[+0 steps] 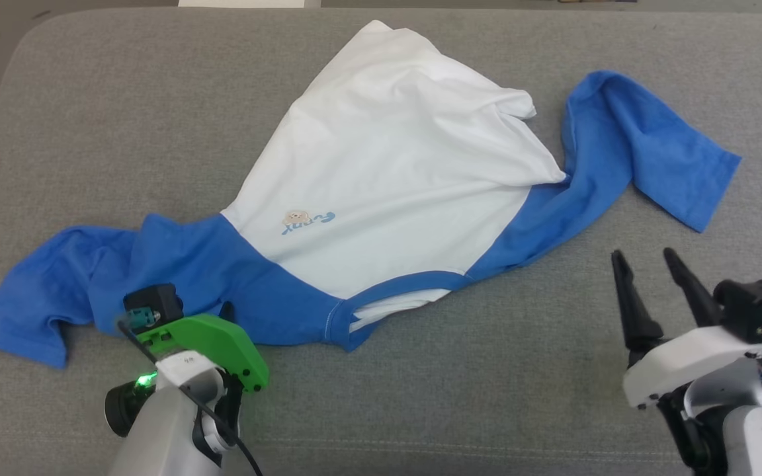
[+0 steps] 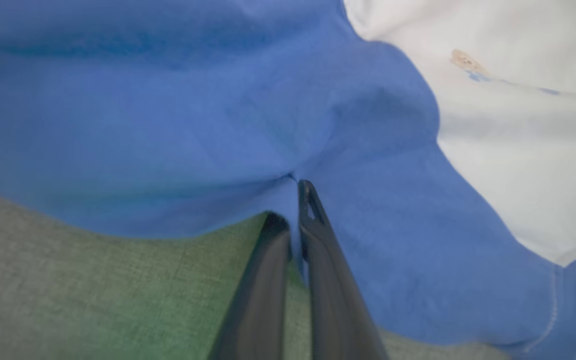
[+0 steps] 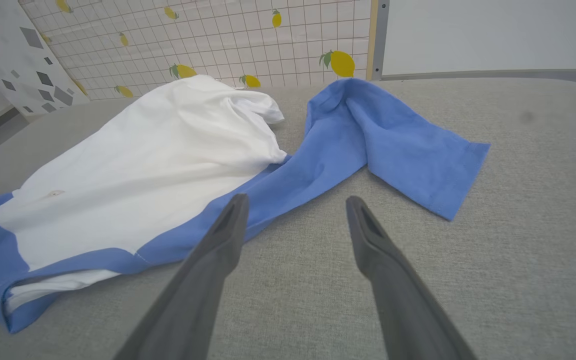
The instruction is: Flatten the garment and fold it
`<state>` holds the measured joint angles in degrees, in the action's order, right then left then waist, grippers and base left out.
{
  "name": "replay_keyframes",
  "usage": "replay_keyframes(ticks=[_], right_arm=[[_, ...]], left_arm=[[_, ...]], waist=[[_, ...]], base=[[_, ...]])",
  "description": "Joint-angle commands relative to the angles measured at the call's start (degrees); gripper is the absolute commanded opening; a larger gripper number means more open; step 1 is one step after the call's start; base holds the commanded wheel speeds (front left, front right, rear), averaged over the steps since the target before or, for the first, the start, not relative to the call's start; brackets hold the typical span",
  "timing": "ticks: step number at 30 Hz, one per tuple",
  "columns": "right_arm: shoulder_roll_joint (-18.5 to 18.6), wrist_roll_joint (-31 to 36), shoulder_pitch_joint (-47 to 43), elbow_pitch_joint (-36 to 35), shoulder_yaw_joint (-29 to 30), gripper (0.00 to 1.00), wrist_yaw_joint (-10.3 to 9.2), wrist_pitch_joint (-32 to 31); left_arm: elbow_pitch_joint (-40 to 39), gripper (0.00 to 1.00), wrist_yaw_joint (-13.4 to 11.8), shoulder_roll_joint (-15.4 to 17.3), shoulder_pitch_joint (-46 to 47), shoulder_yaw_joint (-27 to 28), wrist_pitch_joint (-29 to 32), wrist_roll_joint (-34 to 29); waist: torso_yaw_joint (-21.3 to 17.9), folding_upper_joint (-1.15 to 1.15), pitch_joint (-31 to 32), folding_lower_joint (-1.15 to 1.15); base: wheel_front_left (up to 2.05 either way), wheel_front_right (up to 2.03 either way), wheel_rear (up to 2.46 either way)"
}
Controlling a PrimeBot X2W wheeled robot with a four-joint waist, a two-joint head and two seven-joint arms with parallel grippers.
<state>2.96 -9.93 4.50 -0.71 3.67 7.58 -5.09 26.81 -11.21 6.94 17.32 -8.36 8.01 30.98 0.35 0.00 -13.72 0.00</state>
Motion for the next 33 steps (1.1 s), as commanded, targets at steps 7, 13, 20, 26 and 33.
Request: replay_keyframes(ticks=[7, 13, 20, 26, 33], right_arm=[[-0.1, 2.2, 6.7, 5.0, 3.9, 1.00, -0.09, -4.3], [-0.1, 1.4, 13.2, 13.1, 4.3, 1.00, -0.09, -11.4], [-0.1, 2.4, 19.4, 21.8, 2.5, 1.00, -0.09, -19.1], [-0.1, 4.4, 20.8, 25.4, 0.0, 0.85, -0.09, -27.3], [-0.1, 3.6, 18.4, 20.9, -0.7, 0.00, -0.09, -27.4]], left_arm=[[-4.3, 0.00, -2.0, 0.8, -3.9, 1.7, -5.3, -0.7], [-6.8, 0.00, -2.0, 0.7, -3.9, 1.3, -6.2, -0.8], [-7.5, 0.00, -1.3, 0.0, -2.8, 0.1, -6.6, -0.7], [-7.1, 0.00, -0.5, -0.3, -2.1, -0.7, -7.0, -0.3], [-7.0, 0.00, 0.3, -0.1, -2.2, -1.1, -8.1, -0.2]], waist=[[2.7, 0.00, -0.4, 0.00], [4.9, 0.00, -1.6, 0.00], [6.7, 0.00, -3.6, 0.00], [7.3, 0.00, -4.4, 0.00], [6.7, 0.00, -2.9, 0.00]], base=[[0.00, 0.00, 0.00], [0.00, 0.00, 0.00], [0.00, 0.00, 0.00], [0.00, 0.00, 0.00], [0.00, 0.00, 0.00]])
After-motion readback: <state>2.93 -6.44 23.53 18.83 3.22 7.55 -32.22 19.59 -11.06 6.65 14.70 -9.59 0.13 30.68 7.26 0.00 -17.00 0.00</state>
